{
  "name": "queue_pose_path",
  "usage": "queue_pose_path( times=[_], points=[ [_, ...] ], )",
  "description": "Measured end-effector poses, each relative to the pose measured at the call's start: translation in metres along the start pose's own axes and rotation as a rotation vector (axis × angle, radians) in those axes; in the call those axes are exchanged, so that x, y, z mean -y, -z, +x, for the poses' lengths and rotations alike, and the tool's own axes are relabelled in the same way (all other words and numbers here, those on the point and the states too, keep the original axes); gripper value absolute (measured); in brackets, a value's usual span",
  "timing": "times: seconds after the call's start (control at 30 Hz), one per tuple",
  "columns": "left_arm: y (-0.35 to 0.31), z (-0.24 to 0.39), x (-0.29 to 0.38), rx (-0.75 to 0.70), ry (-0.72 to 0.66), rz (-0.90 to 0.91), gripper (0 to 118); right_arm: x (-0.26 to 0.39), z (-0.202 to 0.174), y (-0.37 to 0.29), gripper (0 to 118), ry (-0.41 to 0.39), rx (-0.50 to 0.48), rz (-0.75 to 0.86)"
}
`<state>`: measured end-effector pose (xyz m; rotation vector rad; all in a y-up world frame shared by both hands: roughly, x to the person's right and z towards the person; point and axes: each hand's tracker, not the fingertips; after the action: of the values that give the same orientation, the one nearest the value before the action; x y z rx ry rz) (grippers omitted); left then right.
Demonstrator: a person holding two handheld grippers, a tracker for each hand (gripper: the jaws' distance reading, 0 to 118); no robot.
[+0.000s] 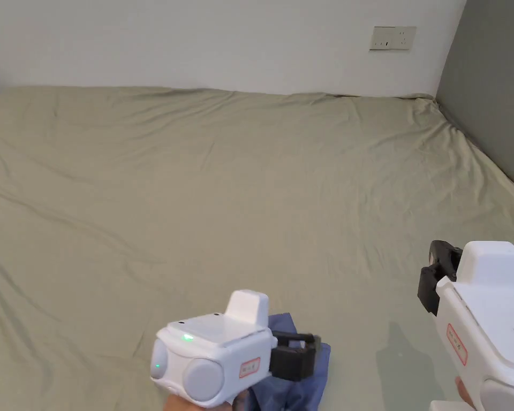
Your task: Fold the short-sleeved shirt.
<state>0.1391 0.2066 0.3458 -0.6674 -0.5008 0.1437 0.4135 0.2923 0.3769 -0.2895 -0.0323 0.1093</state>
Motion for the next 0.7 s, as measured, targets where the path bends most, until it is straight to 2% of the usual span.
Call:
queue_pose_path(
  times=[0.1, 0.13, 0.17, 0.23, 0.27, 0.3, 0.33, 0.53, 0.7],
  points=[
    [-0.022, -0.009, -0.003, -0.138, 0.030, 0.198, 113, -0.005, -0.005, -0.004, 2, -0.001, -0.006, 0.004],
    [-0.028, -0.013, -0.003, -0.194, 0.035, 0.243, 110, -0.007, -0.006, -0.005, 2, -0.001, -0.007, 0.005],
    [-0.029, -0.016, -0.003, -0.232, 0.040, 0.269, 100, -0.006, -0.006, -0.004, 2, -0.003, -0.009, 0.006],
    [-0.032, -0.025, 0.000, -0.310, 0.026, 0.285, 72, -0.006, -0.008, -0.004, 2, -0.006, -0.012, 0.004],
    [-0.032, -0.030, 0.001, -0.336, 0.019, 0.266, 40, -0.006, -0.008, -0.005, 2, -0.007, -0.013, 0.003],
    [-0.027, -0.033, 0.003, -0.347, 0.004, 0.247, 15, -0.006, -0.009, -0.005, 2, -0.006, -0.014, 0.003],
    [-0.023, -0.039, 0.006, -0.337, 0.008, 0.224, 0, -0.006, -0.009, -0.005, 2, -0.006, -0.015, 0.001],
    [0.007, -0.049, 0.031, -0.237, -0.013, 0.044, 0, 0.002, -0.003, 0.002, 2, -0.006, -0.018, -0.005],
    [0.040, -0.024, 0.052, -0.147, 0.005, -0.067, 0, 0.005, 0.001, 0.002, 2, -0.006, -0.010, -0.011]
  ],
)
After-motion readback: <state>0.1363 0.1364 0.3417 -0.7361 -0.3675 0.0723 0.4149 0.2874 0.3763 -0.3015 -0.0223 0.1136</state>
